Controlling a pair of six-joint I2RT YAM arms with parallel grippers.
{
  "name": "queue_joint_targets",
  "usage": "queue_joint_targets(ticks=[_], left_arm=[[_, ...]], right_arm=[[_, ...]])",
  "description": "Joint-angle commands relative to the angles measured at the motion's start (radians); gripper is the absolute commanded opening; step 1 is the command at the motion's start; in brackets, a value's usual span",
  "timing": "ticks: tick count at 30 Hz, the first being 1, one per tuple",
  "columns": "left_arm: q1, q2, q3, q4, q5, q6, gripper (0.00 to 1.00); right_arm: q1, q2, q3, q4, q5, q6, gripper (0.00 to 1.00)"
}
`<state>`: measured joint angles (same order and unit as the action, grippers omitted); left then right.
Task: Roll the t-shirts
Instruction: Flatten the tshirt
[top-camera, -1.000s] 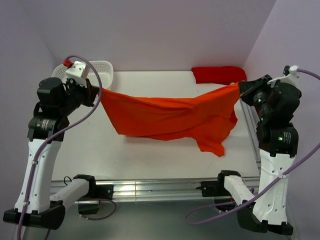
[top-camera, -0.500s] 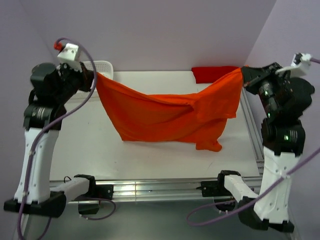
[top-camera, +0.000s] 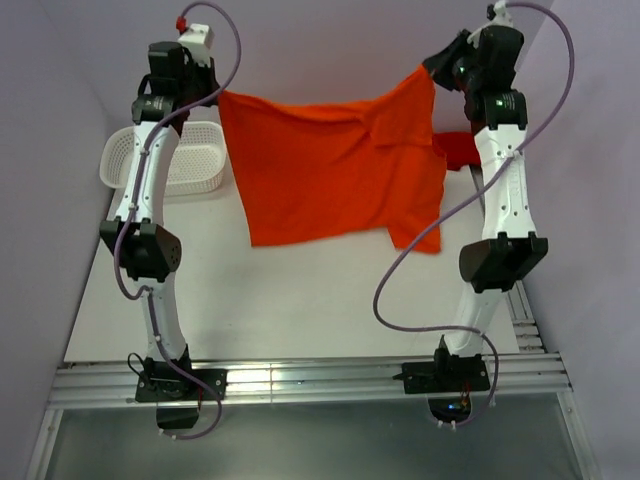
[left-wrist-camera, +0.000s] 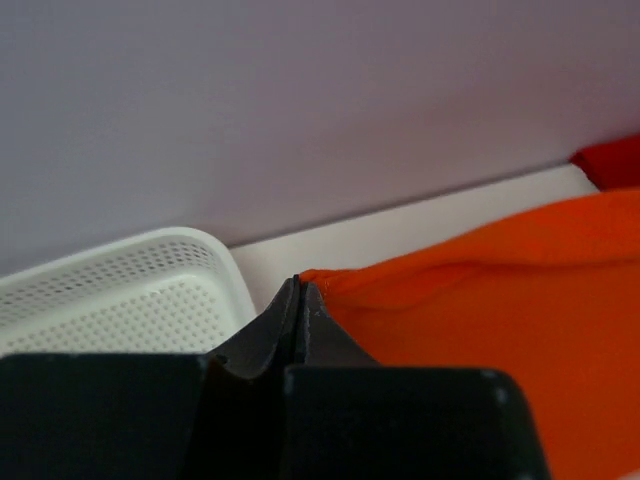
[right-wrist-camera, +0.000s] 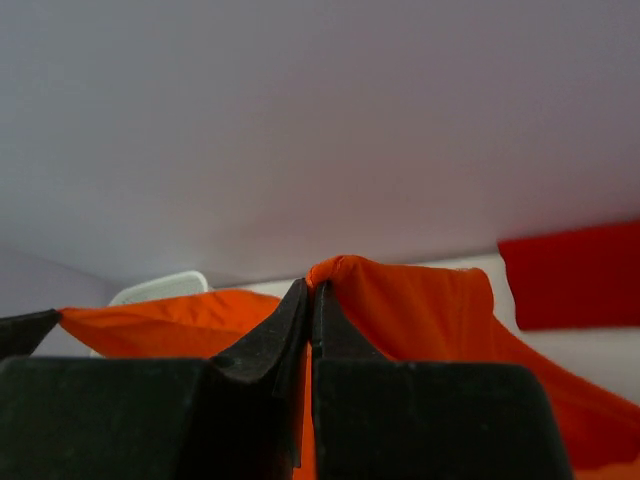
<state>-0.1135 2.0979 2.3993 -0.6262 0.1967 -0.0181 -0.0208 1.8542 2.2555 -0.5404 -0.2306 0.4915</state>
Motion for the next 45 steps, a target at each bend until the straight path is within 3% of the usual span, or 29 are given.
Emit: queue_joint_targets(ticks=[1,4,6,12,19,27,36,45], left_arm=[[0.032,-0.053,0.169,0.04,-0.049,0.051,0.0],[0.041,-0.209,-0.1,0.181,-0.065,0.092,0.0],[0.043,-0.252,-0.175,0.186,-0.066,0.116,0.0],[0.063,-0.38,-0.478,0.054,0.044,0.217,0.0],[0.064,-0.622,-1.096,0.034,0.044,0.36,0.0],[0.064,-0.818,-1.58,0.053,0.018,0.461,0.0],[0.064,-0.958,-1.723,-0.01,0.032,0.524,0.0],[0.064,-0.825,-1.599,-0.003,0.047,0.498,0.0]], right_arm=[[0.016,0.003,0.267,0.039,0.025,-0.018,0.0],[0.016,-0.059,0.183,0.109,0.057,-0.002,0.0],[0.016,-0.113,0.087,0.164,0.062,0.015,0.0],[0.016,-0.372,-0.449,0.282,0.102,0.065,0.0],[0.016,-0.672,-1.156,0.35,0.096,0.17,0.0],[0.016,-0.955,-1.644,0.294,0.103,0.225,0.0],[0.044,-1.132,-1.812,0.163,0.185,0.203,0.0],[0.044,-1.009,-1.752,0.181,0.229,0.171,0.0]])
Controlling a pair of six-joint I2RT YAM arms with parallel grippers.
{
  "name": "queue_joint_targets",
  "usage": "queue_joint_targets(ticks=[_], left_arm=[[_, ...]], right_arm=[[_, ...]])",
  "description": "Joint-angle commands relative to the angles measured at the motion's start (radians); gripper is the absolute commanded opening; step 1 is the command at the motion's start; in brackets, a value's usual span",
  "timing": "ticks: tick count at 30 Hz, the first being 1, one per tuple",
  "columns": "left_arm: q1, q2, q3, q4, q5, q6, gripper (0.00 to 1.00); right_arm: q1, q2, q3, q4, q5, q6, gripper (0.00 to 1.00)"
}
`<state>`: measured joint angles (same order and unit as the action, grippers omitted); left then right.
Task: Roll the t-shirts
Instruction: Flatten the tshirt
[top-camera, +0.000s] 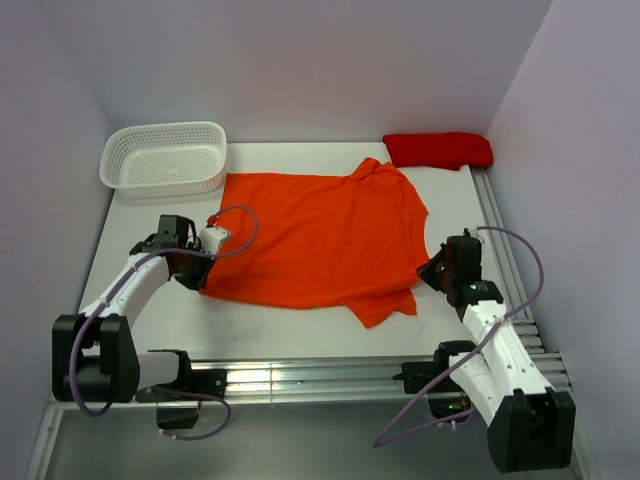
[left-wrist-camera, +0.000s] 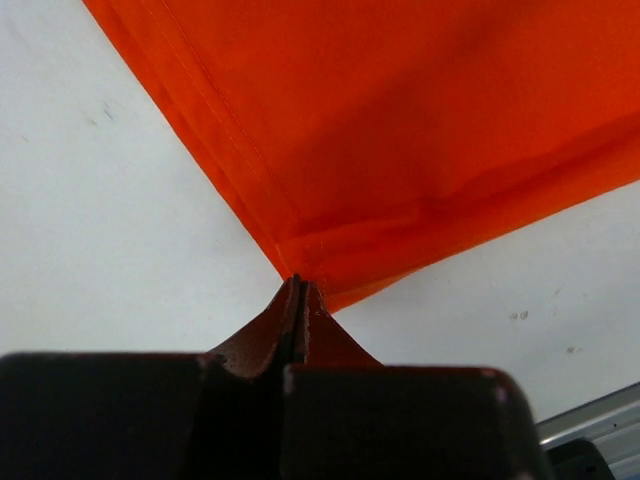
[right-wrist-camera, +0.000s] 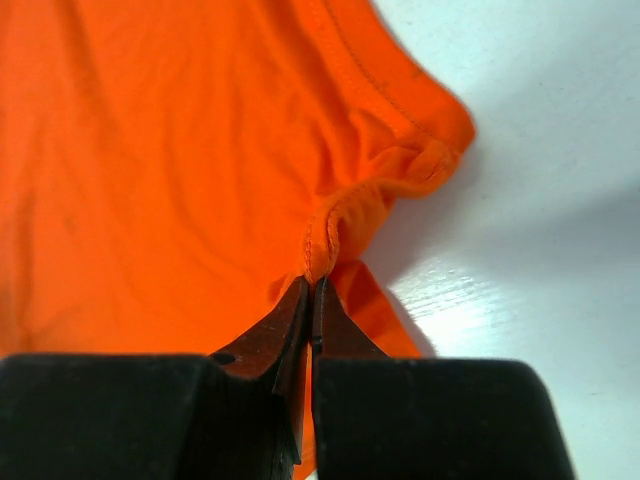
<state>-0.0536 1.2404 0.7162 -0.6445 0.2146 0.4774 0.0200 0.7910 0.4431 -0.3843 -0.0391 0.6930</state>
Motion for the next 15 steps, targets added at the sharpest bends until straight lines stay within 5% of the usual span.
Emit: queue_joint_targets(ticks=[1,9,15], left_arm=[[0.005,0.048,0.103,0.014,0.035,0.0,0.0],[0.005,0.214,0.301,-0.003,0.054,-0.045,0.0],[0.003,0.292,0.342,0.012,0.052,-0.062,0.0]], right_arm=[[0.005,0.082,0.08,0.03,0.06,-0.033,0.0],[0.003,0.404,0.301,0.045,0.094,-0.093,0.09],[0.003,0.439,0.361,0.027,0.079,-0.11,0.52]])
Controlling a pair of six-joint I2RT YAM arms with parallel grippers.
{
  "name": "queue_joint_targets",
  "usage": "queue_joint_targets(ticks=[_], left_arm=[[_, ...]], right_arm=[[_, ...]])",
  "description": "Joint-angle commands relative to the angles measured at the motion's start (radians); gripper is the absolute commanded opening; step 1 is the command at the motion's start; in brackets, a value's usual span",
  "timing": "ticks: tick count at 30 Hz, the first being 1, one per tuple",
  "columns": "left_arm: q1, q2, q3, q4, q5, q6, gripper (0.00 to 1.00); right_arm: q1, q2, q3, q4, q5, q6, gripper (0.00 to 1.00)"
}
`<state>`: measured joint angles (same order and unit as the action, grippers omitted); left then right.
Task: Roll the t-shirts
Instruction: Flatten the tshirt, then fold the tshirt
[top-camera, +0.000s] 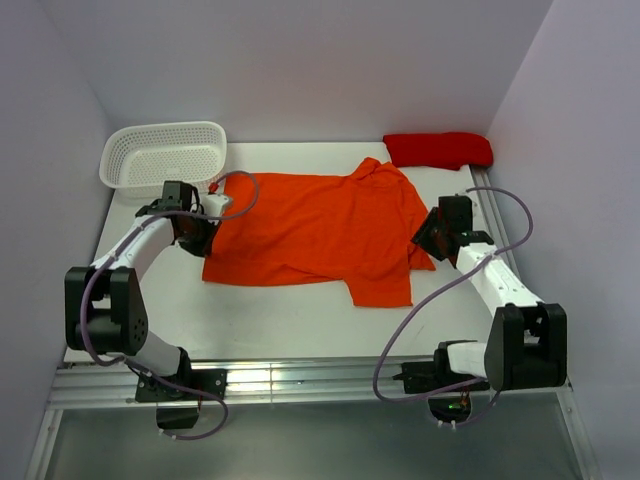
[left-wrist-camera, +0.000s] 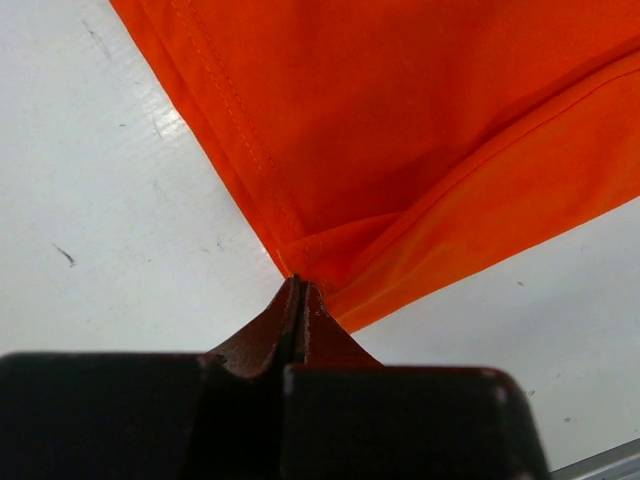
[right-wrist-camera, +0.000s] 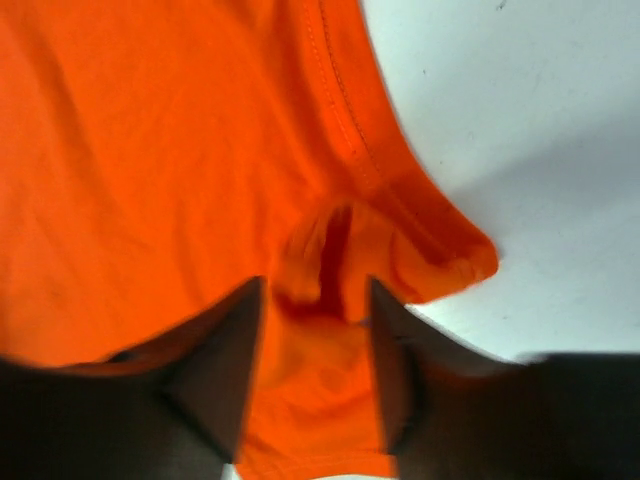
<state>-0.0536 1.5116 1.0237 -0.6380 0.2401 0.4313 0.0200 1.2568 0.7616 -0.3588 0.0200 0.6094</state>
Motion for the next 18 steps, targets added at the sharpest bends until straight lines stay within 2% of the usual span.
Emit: queue_joint_targets(ticks=[1,6,8,11,12,15,18], left_arm=[[0.003,0.028,0.036,0.012,0.028,-0.016,0.0],[0.001,0.047,0.041,0.02,0.027,-0.025,0.0],[0.001,0.039,0.035,0.024,0.025,-0.023,0.0],[0.001,0.035,0.029,0.026,0.03,-0.025,0.0],[0.001,0.033,0.029,0.024,0.03,-0.025,0.0],[0.001,0.027,0.027,0.023,0.033,-0.025,0.0],[0.001,0.013,0.026,0.021,0.036,-0.023,0.0]], right_arm=[[0.003,-0.043,0.035,-0.006,0.018,-0.023,0.59],[0.012,-0.2,-0.086,-0.032,-0.002,-0.005,0.58],[0.023,-0.284,-0.162,-0.074,0.02,0.01,0.55],[0.029,-0.391,-0.281,-0.051,-0.059,0.049,0.51],[0.035,-0.417,-0.291,-0.089,-0.039,0.07,0.49],[0.126,-0.442,-0.294,-0.141,0.058,0.136,0.48],[0.162,-0.43,-0.314,-0.157,0.064,0.167,0.46]])
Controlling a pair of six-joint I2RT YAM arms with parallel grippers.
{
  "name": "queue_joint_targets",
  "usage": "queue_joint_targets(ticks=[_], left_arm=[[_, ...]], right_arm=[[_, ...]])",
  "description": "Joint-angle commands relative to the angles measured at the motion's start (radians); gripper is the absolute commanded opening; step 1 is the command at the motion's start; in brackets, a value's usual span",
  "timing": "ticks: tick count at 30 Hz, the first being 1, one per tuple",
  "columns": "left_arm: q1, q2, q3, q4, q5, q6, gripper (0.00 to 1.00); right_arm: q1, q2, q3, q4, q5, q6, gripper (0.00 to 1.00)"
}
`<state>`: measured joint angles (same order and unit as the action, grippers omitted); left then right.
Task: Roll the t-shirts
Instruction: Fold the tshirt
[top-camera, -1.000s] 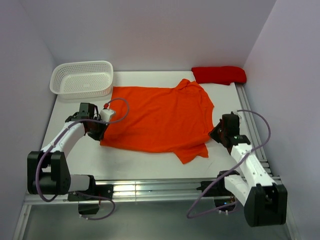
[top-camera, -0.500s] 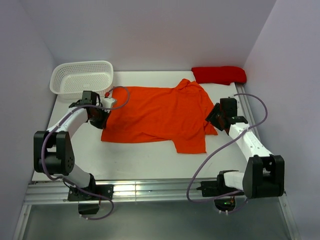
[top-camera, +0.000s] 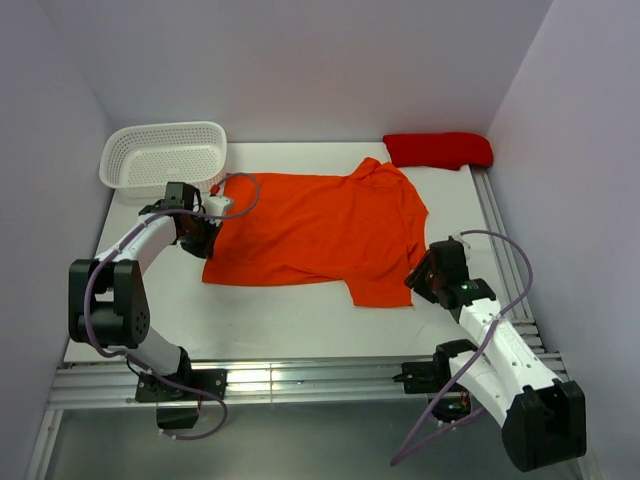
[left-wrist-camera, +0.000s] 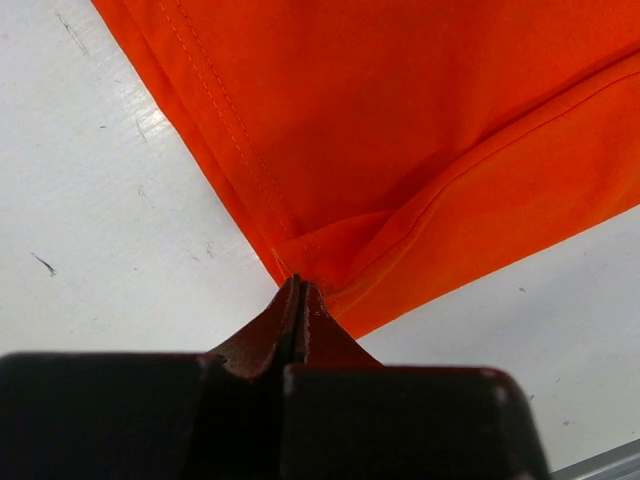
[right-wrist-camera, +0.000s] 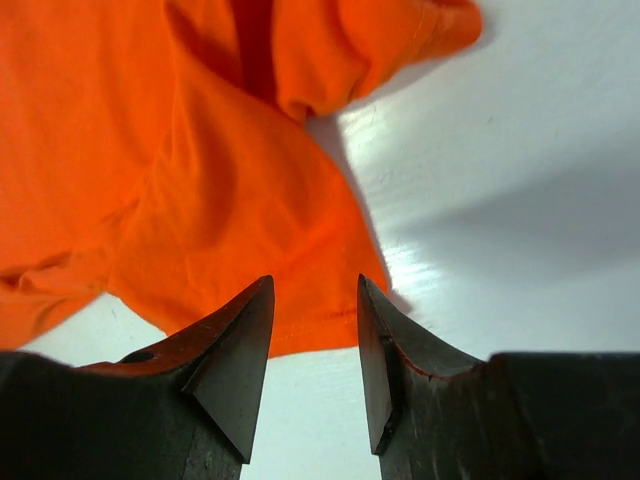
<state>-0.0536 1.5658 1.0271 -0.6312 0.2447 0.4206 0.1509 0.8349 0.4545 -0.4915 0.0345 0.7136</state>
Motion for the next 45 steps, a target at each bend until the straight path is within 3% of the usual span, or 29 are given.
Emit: queue_joint_targets(ticks=[1,8,14,16,25,28,29,30,39,45], left_arm=[[0.001,-0.047,0.019,0.014,0.033,-0.011,0.0],[0.001,-0.058,0.021,0.007,0.051,-0.014,0.0],[0.001,-0.064,0.016,0.004,0.056,-0.006,0.0],[0.001,-0.067,0.019,0.001,0.059,-0.005,0.0],[0.001,-0.076,0.01,0.005,0.061,-0.003,0.0],[0.001,-0.085,0.007,0.002,0.064,-0.008,0.0],[0.001,-0.09,0.004,0.001,0.064,-0.008,0.0],[0.001,-0.095,0.001,-0.001,0.065,-0.008,0.0],[0.001,-0.214,-0.087,-0.03,0.048,0.006,0.0],[0.001,-0.322,-0.157,-0.053,0.039,0.015,0.0]], right_arm=[[0.038,-0.002,-0.011,-0.028,0.053,0.069,0.45],[0.067,0.003,-0.022,-0.087,0.113,0.147,0.47],[0.087,0.024,-0.077,-0.071,0.097,0.19,0.46],[0.096,0.044,-0.089,-0.064,0.099,0.199,0.4],[0.127,0.082,-0.089,-0.01,0.09,0.231,0.42],[0.136,0.079,-0.085,-0.012,0.096,0.236,0.26],[0.137,0.064,-0.082,-0.019,0.1,0.238,0.07],[0.139,0.02,-0.073,-0.047,0.105,0.239,0.0],[0.138,-0.357,0.068,-0.349,0.143,0.244,0.0],[0.139,-0.517,0.156,-0.499,0.142,0.257,0.0]])
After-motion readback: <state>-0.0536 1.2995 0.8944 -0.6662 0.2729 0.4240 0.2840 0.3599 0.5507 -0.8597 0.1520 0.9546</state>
